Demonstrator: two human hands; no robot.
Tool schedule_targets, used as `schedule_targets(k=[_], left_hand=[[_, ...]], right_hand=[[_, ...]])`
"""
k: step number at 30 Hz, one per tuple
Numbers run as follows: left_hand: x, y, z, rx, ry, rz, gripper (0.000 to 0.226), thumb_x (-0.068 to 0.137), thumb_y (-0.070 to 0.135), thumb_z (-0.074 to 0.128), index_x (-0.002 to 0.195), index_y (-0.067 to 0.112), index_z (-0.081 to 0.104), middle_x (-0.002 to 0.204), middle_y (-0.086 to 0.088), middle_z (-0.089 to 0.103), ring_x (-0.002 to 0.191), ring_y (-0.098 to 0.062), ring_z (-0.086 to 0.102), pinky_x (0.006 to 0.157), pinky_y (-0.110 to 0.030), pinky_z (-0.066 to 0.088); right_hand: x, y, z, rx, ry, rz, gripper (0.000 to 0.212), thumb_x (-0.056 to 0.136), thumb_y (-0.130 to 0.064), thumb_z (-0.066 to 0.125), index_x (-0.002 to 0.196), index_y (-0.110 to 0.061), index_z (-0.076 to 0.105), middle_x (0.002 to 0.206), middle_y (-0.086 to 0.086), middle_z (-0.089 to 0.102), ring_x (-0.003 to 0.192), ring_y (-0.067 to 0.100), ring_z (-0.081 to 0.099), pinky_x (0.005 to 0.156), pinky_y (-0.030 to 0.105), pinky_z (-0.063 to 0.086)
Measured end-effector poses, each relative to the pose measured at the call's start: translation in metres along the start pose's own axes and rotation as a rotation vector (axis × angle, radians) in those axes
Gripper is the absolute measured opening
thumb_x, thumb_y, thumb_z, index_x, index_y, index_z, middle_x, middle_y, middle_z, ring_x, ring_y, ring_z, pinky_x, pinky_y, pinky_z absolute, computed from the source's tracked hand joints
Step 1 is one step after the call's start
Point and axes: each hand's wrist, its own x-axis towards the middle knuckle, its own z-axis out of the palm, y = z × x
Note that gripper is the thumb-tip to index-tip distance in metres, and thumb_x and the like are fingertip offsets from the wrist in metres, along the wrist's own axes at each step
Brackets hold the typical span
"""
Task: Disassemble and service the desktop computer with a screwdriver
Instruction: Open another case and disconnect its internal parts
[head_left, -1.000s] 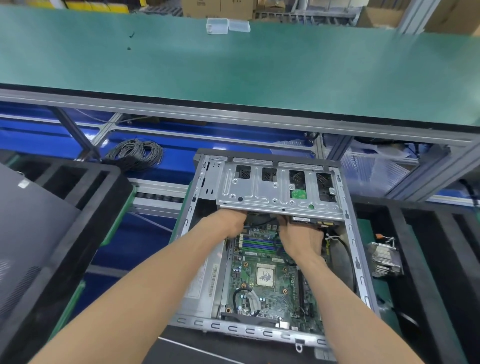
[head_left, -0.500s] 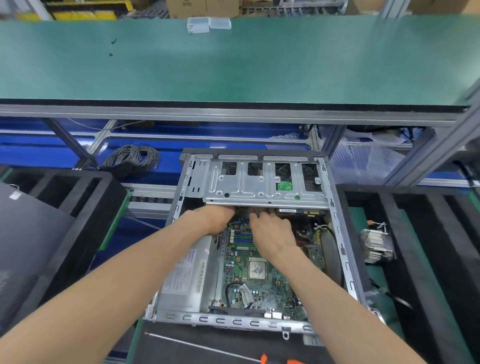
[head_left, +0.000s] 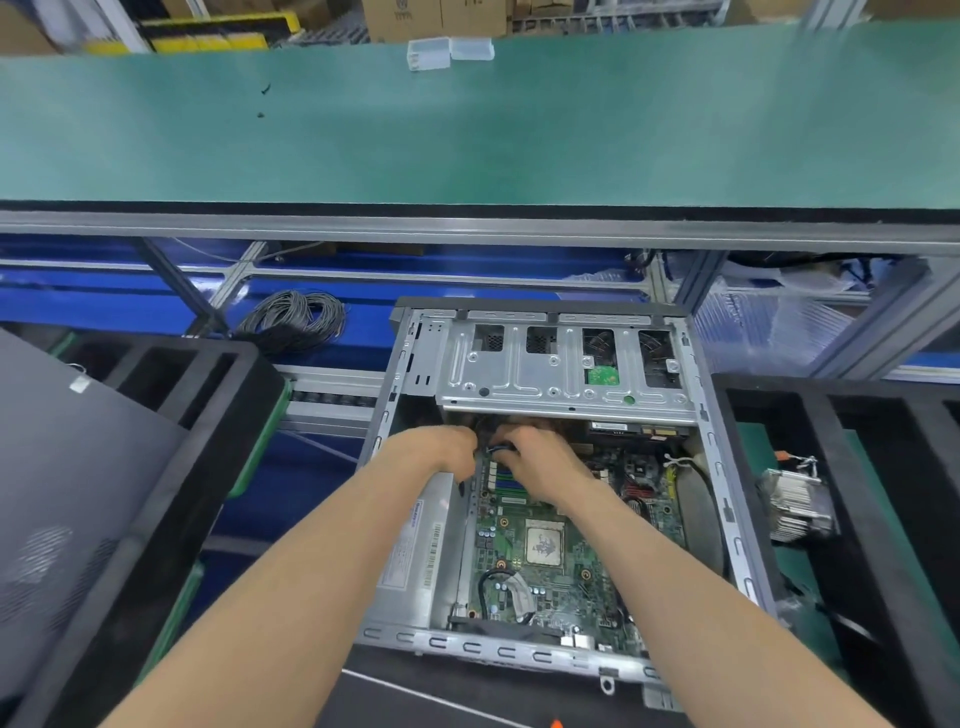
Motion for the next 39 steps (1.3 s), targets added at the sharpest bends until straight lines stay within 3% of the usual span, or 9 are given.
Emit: schedule_targets(k=[3,6,12,17,24,30,34,36,39], left_hand=[[0.004,-0.002,0.002,0.051,-0.057,0.007,0.019,0.090,0.006,0.045,0.108,0.006,0.053,0.106,-0.010,0.051,0.089,-0.024,0.052,0.080,-0.035,0.048],[0.010,-0.005,0.004,0.114,-0.073,0.027,0.019,0.089,0.009,0.046,0.107,0.010,0.050,0.108,-0.008,0.050,0.094,-0.026,0.053,0.093,-0.041,0.051],[0.009,-0.004,0.004,0.144,-0.065,0.035,0.016,0.089,0.009,0.047,0.104,0.009,0.052,0.110,-0.010,0.054,0.085,-0.025,0.053,0.081,-0.036,0.051],[0.007,-0.003,0.003,0.137,-0.080,0.032,0.025,0.090,0.007,0.048,0.114,0.005,0.056,0.107,-0.010,0.056,0.084,-0.025,0.055,0.074,-0.033,0.047],[0.004,-0.003,0.002,0.138,-0.074,0.021,0.023,0.091,0.009,0.047,0.112,0.006,0.055,0.109,-0.011,0.058,0.086,-0.025,0.057,0.075,-0.035,0.050],[0.001,-0.002,0.002,0.094,-0.088,0.023,0.039,0.092,0.005,0.043,0.129,0.002,0.055,0.117,-0.011,0.056,0.091,-0.026,0.056,0.083,-0.037,0.052],[-0.005,0.001,0.000,0.067,-0.073,0.041,0.017,0.091,0.001,0.042,0.099,0.003,0.056,0.092,-0.008,0.050,0.069,-0.020,0.050,0.067,-0.033,0.045],[-0.007,0.003,-0.001,0.060,-0.047,0.035,0.013,0.091,0.000,0.042,0.083,0.006,0.051,0.081,-0.007,0.046,0.060,-0.017,0.043,0.063,-0.031,0.041],[-0.009,0.006,-0.001,0.055,0.018,0.045,0.019,0.090,-0.002,0.044,0.074,0.007,0.048,0.071,-0.005,0.044,0.058,-0.016,0.044,0.060,-0.030,0.042]], right_hand=[[0.001,-0.005,-0.001,-0.019,-0.010,-0.032,0.028,0.104,-0.029,0.051,0.128,-0.023,0.063,0.127,0.010,0.067,0.116,0.033,0.060,0.095,0.042,0.050],[0.001,-0.012,-0.001,-0.071,-0.023,-0.059,0.024,0.103,-0.023,0.053,0.122,-0.016,0.064,0.119,0.016,0.069,0.109,0.036,0.063,0.089,0.045,0.052],[0.001,-0.022,0.000,-0.281,0.007,-0.162,0.042,0.084,0.016,0.050,0.123,0.000,0.056,0.118,0.019,0.061,0.099,0.042,0.066,0.074,0.044,0.051],[-0.003,-0.025,0.004,-0.352,0.064,-0.200,0.050,0.083,0.016,0.052,0.131,0.004,0.049,0.124,0.022,0.057,0.097,0.044,0.068,0.080,0.047,0.055],[-0.007,-0.028,0.003,-0.367,0.115,-0.189,0.043,0.086,0.014,0.056,0.127,0.001,0.052,0.102,0.019,0.067,0.085,0.040,0.070,0.064,0.040,0.050],[-0.018,-0.021,-0.013,-0.254,0.152,0.095,0.037,0.101,0.000,0.041,0.132,-0.012,0.056,0.069,0.001,0.056,0.054,0.018,0.052,0.058,0.037,0.049],[-0.042,-0.003,-0.028,-0.253,0.105,0.185,0.023,0.106,-0.013,0.035,0.106,-0.006,0.057,0.090,0.009,0.065,0.076,0.031,0.067,0.069,0.039,0.053],[-0.052,0.002,-0.034,-0.270,0.080,0.206,0.017,0.096,-0.005,0.043,0.110,-0.005,0.054,0.100,0.017,0.067,0.091,0.037,0.067,0.073,0.039,0.050],[-0.068,0.002,-0.037,-0.244,0.054,0.239,0.045,0.090,-0.001,0.050,0.135,-0.002,0.047,0.114,0.019,0.063,0.110,0.036,0.058,0.089,0.038,0.046]])
